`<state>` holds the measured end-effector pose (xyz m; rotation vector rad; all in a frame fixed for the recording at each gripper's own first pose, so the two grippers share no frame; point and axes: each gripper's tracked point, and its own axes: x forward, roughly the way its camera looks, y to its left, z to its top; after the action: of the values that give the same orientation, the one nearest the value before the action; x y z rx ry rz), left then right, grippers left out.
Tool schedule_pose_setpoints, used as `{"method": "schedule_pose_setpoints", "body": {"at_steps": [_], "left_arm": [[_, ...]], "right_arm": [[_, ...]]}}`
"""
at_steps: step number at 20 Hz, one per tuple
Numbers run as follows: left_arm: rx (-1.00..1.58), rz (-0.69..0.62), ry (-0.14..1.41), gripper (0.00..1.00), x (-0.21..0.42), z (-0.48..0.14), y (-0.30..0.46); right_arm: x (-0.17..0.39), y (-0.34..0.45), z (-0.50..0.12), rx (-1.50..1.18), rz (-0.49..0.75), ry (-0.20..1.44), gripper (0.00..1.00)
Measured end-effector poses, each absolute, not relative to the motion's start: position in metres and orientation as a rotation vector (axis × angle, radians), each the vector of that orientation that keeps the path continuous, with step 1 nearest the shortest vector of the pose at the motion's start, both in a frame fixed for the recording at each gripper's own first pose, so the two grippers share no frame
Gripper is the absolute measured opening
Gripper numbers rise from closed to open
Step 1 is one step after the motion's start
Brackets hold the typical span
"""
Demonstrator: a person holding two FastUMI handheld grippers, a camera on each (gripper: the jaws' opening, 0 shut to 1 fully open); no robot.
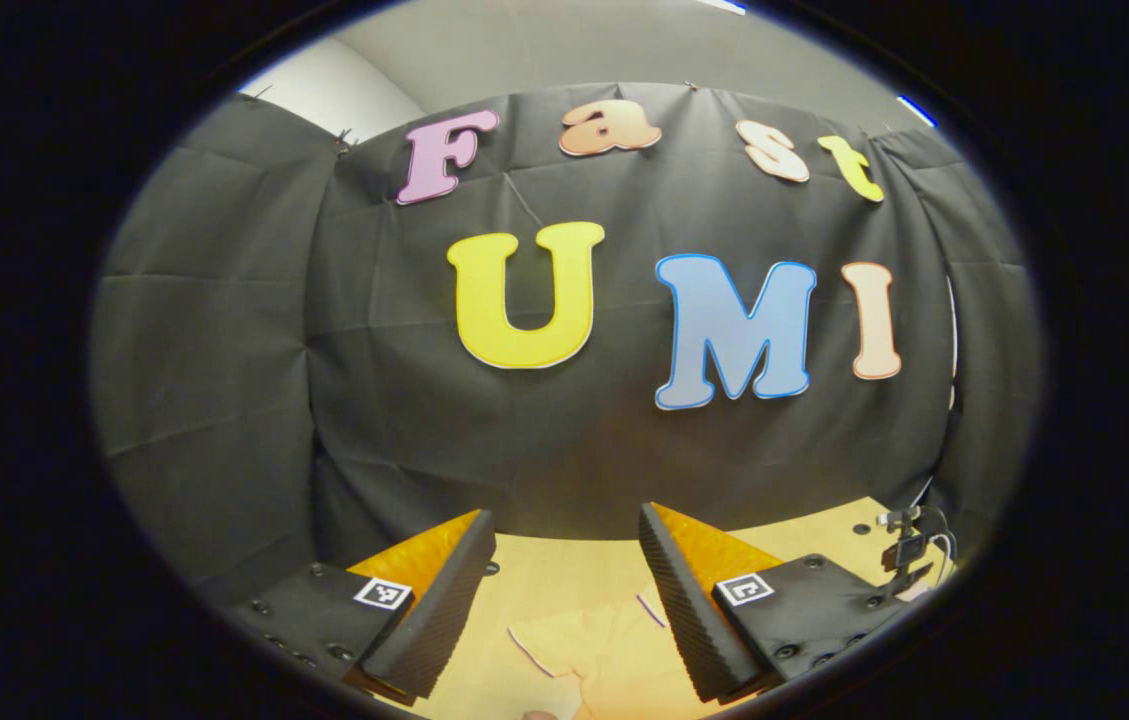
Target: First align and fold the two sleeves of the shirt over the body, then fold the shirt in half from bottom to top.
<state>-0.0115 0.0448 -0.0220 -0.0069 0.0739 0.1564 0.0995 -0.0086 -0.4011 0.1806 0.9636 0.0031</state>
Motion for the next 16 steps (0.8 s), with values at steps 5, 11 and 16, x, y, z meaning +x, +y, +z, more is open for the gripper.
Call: {"method": "schedule_pose_setpoints", "body": {"at_steps": [5, 11, 16], "left_arm": [[-0.004, 0.159, 0.062, 0.94, -0.014, -0.019, 0.045], [-0.008, 0.189, 0.061, 0.94, -0.023, -0.019, 0.054], [-0.011, 0.234, 0.071, 0.95, -0.037, -0.023, 0.073]], "right_arm": [[0.124, 0.048, -0.350, 0.131, 0.171, 0.855, 0.00], [0.110, 0.165, -0.324, 0.111, 0.419, 0.834, 0.00], [0.079, 0.236, -0.325, 0.055, 0.581, 0.864, 0.00]]}}
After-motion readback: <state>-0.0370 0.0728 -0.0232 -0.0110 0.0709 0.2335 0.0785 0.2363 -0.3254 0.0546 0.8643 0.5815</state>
